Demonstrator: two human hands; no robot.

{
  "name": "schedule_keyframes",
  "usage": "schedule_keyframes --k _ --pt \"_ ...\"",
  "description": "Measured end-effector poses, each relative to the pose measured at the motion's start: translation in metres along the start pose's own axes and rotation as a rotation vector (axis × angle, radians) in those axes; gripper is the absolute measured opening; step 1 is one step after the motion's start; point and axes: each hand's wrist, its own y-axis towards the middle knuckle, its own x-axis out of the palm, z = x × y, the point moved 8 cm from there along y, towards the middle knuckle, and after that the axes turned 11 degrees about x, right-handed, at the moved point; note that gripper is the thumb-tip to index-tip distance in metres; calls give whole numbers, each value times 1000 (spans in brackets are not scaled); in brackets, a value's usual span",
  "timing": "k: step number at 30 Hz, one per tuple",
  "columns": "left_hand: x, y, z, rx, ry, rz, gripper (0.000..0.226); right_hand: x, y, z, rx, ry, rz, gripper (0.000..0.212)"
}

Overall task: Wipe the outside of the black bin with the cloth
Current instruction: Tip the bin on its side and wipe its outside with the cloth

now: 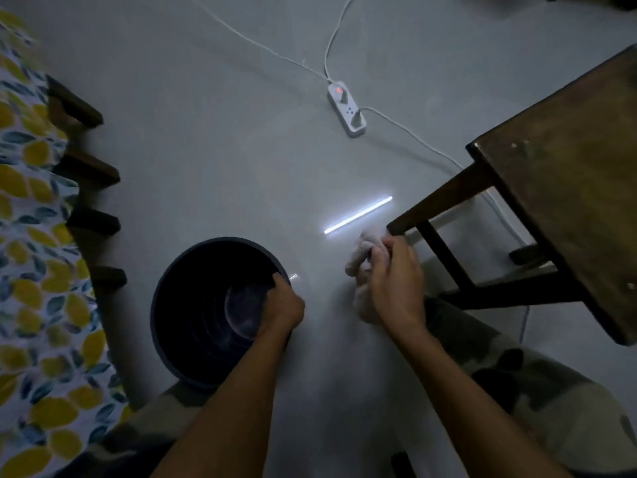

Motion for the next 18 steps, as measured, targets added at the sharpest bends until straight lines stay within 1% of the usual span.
schedule_keyframes --k 2,4,6,9,12,14,16,18 --pt "-16 -8 2 -34 -76 83 43 -5 -4 -2 -12 39 7 13" --pt "-42 -19 2 -31 -177 159 44 -13 -12 -10 -28 79 12 12" --pt "-71 -28 -8 -26 -306 244 49 -23 -22 -22 -42 105 6 14" --pt "-107 -40 -34 -15 -557 356 42 -34 -46 -40 -101 136 -36 17" --pt "-120 -54 -56 -41 -810 371 44 -39 -72 -58 -171 153 -63 16" --pt "-118 -62 -60 -40 -967 357 39 -34 -82 -62 -198 142 -79 15" --pt "-109 -62 -58 -39 -1071 335 33 -27 -86 -61 -209 125 -86 13" --pt "-94 -53 -57 -48 -1115 318 37 -20 -86 -55 -199 96 -87 12"
